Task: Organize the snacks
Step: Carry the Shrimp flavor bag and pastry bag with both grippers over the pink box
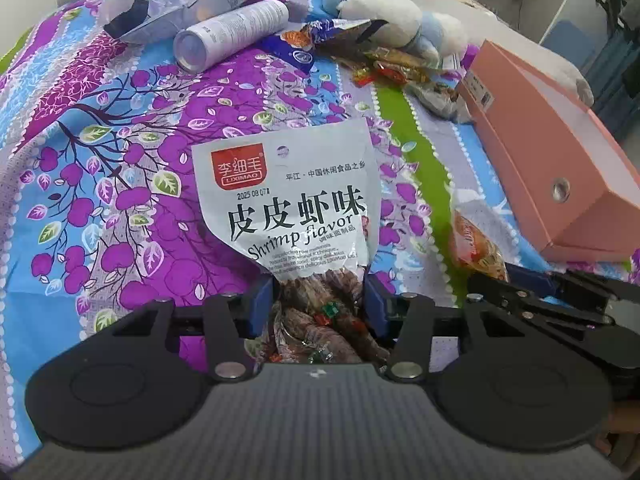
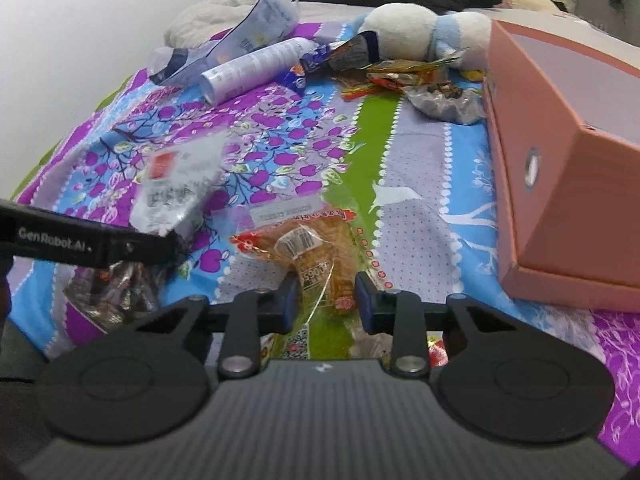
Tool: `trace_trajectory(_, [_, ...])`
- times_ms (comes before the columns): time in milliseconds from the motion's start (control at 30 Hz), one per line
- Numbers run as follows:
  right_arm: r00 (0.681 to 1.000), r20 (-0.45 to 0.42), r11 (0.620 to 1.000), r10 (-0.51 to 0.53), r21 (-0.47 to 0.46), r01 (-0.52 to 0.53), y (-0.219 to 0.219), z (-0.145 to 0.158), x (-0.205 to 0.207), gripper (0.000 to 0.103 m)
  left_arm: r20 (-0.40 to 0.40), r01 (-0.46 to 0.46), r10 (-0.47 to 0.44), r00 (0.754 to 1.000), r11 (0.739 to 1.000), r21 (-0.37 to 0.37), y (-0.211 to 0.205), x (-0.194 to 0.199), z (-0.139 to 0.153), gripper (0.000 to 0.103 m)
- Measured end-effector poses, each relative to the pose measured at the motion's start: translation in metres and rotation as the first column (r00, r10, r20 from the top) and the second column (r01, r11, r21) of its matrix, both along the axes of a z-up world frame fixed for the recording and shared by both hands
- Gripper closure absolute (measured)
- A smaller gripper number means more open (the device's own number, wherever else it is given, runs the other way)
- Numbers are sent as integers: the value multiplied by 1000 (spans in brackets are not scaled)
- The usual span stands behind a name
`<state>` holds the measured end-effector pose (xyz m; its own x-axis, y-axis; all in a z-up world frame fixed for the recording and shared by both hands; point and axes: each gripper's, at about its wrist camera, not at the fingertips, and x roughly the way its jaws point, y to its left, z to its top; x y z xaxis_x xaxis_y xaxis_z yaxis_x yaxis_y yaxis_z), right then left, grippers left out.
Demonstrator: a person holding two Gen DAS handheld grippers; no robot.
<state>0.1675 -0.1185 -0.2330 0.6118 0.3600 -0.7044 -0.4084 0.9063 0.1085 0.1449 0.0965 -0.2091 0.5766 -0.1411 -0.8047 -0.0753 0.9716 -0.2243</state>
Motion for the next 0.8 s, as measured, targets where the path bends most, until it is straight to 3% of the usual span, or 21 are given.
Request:
trace_trajectory(433, [997, 42, 997, -72, 31, 70, -12, 23, -9, 70, 41, -26, 29, 999, 998, -63, 0, -11, 13, 53])
trace_trajectory(800, [981, 139, 990, -132, 69, 124, -29, 73, -21, 70, 141, 46, -31, 989, 994, -97, -24, -12, 63, 53])
